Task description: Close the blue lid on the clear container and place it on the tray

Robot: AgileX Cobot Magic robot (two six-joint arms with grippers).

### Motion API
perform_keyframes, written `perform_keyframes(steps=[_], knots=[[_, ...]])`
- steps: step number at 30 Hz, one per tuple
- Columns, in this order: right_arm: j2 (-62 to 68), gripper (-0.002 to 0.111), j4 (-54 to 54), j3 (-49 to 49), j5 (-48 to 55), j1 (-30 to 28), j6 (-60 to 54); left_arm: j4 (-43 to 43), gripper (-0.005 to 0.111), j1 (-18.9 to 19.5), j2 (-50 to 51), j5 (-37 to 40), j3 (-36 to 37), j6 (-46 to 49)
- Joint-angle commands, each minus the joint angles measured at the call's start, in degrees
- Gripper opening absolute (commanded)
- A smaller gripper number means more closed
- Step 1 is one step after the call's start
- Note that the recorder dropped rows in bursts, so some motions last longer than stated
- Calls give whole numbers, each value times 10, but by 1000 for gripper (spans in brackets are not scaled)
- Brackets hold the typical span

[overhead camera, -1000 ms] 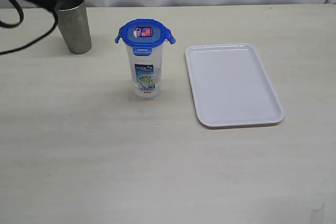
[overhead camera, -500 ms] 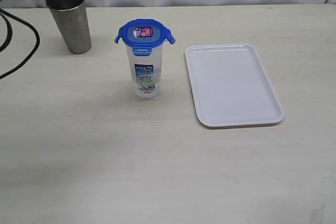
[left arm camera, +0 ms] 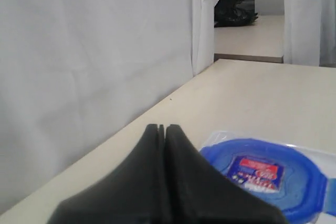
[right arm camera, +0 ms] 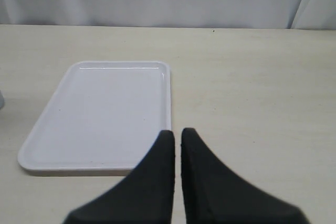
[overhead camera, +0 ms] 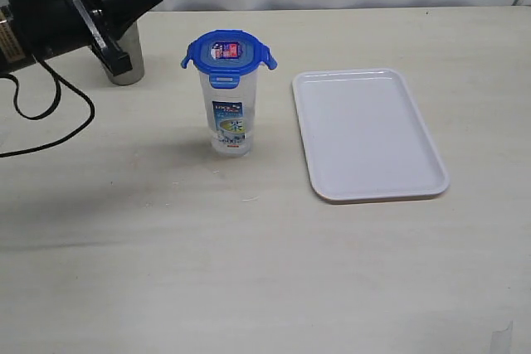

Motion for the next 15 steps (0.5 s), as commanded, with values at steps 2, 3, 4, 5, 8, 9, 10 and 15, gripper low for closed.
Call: perform_keyframes(steps=[2,3,4,5,8,9,10,15], knots=[[-3,5,2,1,-2,1,-4,63,0,0,66,-1,-39,2],[-3,5,2,1,-2,1,-4,64,0,0,73,-4,-40,2],[-3,5,1,1,-3,1,-4,66,0,0,77,-9,-41,3],[-3,5,1,1,-5,1,-4,72,0,0,79,-9,-43,2],[-3,5,1,1,-8,1,-4,80,0,0,80,-9,-43,-2],[-3,5,-3,1,-18,1,-4,81,0,0,80,-9,-43,-2],[-3,5,-16,1,-44,1,-4,86,0,0,82,-9,-43,-2],[-3,5,10,1,-292,1,5,66,0,0,84,-1,-43,3]])
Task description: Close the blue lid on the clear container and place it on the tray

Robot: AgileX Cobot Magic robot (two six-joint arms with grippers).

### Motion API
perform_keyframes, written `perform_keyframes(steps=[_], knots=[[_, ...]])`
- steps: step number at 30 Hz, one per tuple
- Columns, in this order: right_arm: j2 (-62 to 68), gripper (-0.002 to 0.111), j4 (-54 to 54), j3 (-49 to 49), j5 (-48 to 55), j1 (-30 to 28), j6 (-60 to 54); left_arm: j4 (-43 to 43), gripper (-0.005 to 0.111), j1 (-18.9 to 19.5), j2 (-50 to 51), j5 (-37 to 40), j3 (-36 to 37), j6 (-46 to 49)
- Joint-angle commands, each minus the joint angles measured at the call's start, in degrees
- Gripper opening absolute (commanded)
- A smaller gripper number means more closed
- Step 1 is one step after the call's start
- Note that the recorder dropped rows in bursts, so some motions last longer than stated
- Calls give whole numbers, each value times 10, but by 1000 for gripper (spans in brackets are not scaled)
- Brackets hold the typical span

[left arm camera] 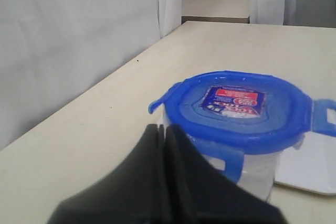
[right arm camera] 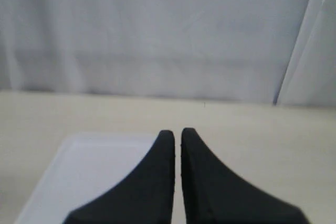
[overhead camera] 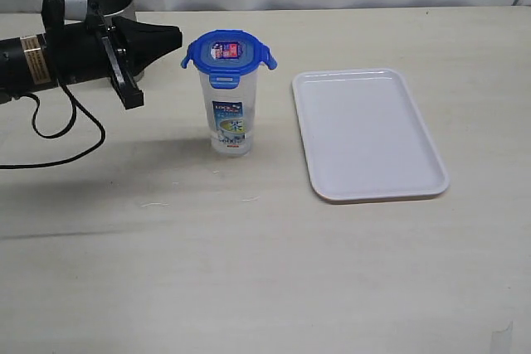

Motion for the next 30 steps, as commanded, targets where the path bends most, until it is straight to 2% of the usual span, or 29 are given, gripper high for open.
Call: perform_keyframes(steps=[1,3,4,6,9,11,13,20,26,30], knots=[[-3,5,59,1,-183,1,30,-26,0,0,5,11,-5,10],[-3,5,125,1,-222,1,136,-64,0,0,19,13,-5,25],[-3,5,127,1,-222,1,140,-70,0,0,24,7,-5,30],[-3,5,89,1,-218,1,140,-90,0,0,39,-8,-5,43],[16,5,32,1,-289,1,167,-89,0,0,40,-8,-5,43],[43,5,11,1,-325,1,223,-86,0,0,40,-8,-5,43],[103,5,-75,-41,-366,1,272,-82,0,0,41,-6,-5,43],[325,5,-257,-142,-405,1,390,-83,0,0,41,-6,-5,43],[573,5,-466,-219,-589,1,471,-83,0,0,41,-6,-5,43],[723,5,-588,-298,-639,1,478,-83,0,0,41,-6,-5,42]])
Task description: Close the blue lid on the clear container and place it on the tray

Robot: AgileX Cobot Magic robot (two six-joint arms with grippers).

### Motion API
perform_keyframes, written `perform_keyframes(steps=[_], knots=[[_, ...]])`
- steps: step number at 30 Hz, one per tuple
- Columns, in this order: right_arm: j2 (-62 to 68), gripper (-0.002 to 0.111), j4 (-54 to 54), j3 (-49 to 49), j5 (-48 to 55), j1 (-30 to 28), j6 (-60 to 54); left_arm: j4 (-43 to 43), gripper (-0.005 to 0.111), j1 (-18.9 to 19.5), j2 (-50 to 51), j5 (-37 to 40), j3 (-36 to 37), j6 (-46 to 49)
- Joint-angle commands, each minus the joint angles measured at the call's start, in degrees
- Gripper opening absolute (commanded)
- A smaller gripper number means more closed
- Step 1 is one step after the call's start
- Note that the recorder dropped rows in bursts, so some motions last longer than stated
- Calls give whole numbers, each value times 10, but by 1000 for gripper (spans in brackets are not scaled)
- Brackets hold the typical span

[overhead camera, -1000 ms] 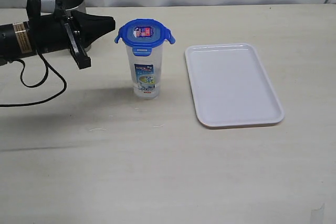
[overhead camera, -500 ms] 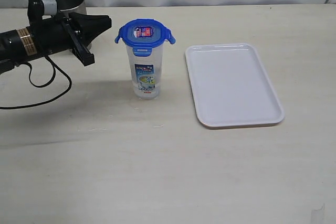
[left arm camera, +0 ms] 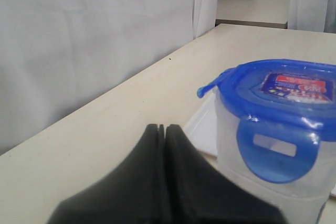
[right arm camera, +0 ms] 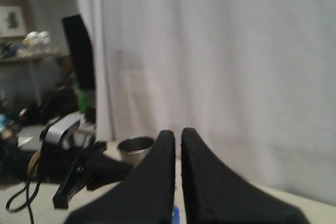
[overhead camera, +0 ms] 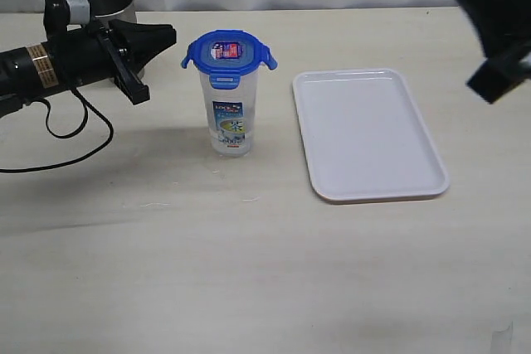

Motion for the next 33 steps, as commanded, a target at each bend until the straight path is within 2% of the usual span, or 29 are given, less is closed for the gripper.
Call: perform_keyframes(steps=[1,4,8,14,27,33], knots=[[144,5,-141,-82,-61,1,27,-1,0,0,2,-6,-3,0],[232,5,-204,-145,-76,8,44,-1,0,0,2,-6,-3,0],[324,5,-254,-222,-74,46,69,-1,0,0,2,-5,-3,0],[398,5,-302,-290,-67,95,73,0,0,0,2,-5,-3,-2],[434,5,-317,-299,0,115,71,-3,0,0,2,-13,-3,-2],[450,5,-260,-299,15,115,37,-2,0,0,2,-13,-3,-2]])
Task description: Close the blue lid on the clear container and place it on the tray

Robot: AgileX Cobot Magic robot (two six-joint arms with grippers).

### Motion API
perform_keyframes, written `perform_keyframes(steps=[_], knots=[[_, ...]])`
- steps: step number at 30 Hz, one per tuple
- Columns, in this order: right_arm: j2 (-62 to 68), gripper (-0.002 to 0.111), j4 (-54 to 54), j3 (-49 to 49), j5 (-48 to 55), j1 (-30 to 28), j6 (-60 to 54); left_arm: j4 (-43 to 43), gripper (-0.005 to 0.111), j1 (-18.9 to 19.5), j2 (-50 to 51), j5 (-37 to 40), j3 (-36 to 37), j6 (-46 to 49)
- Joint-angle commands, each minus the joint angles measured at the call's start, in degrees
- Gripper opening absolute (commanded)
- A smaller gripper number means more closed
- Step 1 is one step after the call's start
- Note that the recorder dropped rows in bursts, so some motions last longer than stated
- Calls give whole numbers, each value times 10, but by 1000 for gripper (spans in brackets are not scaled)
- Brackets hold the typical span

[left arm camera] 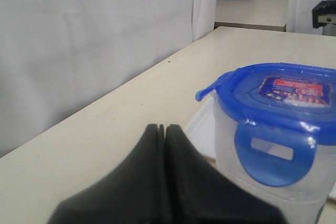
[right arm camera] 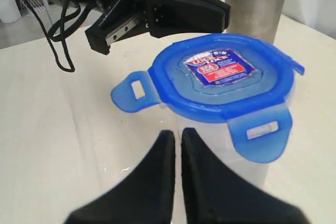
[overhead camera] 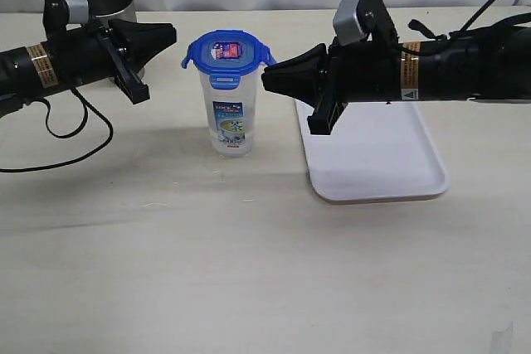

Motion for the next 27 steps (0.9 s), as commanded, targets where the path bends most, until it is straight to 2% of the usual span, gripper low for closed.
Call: perform_keyframes(steps=[1,5,9,13,16,27], knots=[[16,5,51,-2,23,1,-25,1,0,0,2,-7,-3,-2],[25,5,58,-2,27,1,-33,12,0,-1,2,-7,-3,-2],[25,5,56,-2,11,1,-32,7,0,-19,2,-5,-3,9],[25,5,55,-2,5,1,-31,-16,0,-45,2,49,-3,48],[25,5,55,-2,5,1,-31,-33,0,-46,2,71,-3,57],[25,5,50,-2,3,1,-31,-27,0,-42,2,63,-3,56]])
